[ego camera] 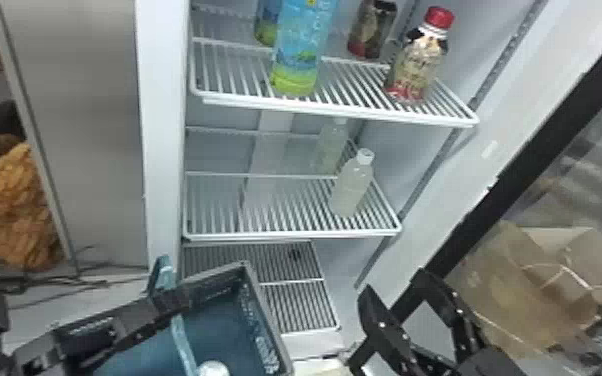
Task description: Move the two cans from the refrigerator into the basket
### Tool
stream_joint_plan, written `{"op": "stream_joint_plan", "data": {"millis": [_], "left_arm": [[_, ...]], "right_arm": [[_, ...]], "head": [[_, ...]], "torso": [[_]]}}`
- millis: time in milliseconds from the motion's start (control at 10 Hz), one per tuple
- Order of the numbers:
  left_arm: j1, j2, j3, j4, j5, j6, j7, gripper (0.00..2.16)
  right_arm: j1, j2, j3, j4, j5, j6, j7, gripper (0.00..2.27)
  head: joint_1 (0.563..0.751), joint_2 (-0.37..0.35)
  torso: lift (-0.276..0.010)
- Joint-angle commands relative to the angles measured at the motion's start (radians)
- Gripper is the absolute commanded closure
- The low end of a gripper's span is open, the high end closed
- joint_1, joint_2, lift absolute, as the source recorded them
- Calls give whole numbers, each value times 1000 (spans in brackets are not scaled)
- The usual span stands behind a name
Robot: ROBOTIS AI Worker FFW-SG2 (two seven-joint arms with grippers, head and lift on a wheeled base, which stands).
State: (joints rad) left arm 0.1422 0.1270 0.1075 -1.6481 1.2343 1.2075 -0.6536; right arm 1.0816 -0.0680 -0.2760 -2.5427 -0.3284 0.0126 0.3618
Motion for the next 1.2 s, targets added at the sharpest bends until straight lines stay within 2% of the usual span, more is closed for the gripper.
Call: {"op": "stream_joint_plan", "data": {"millis": [0, 300, 600, 1100], "left_arm": [[0, 0, 0, 0, -2, 0, 0, 1210], [3, 0, 0, 0, -10, 7, 0, 1210], [-2, 0, 0, 0, -14, 10, 0, 1210], [-2, 0, -2, 0, -18, 12, 2, 1210]], "right_arm": [[52, 8, -15, -31, -1, -8, 2, 331], [114, 24, -37, -45, -7, -27, 11, 329], [121, 42, -59, -43, 9, -37, 11, 325], [114, 42, -67, -41, 15, -37, 11, 321]], "head": [[695, -350], [695, -350], [695, -350], [695, -350]], "torso": [[-219], [-219], [-219], [-219]]}}
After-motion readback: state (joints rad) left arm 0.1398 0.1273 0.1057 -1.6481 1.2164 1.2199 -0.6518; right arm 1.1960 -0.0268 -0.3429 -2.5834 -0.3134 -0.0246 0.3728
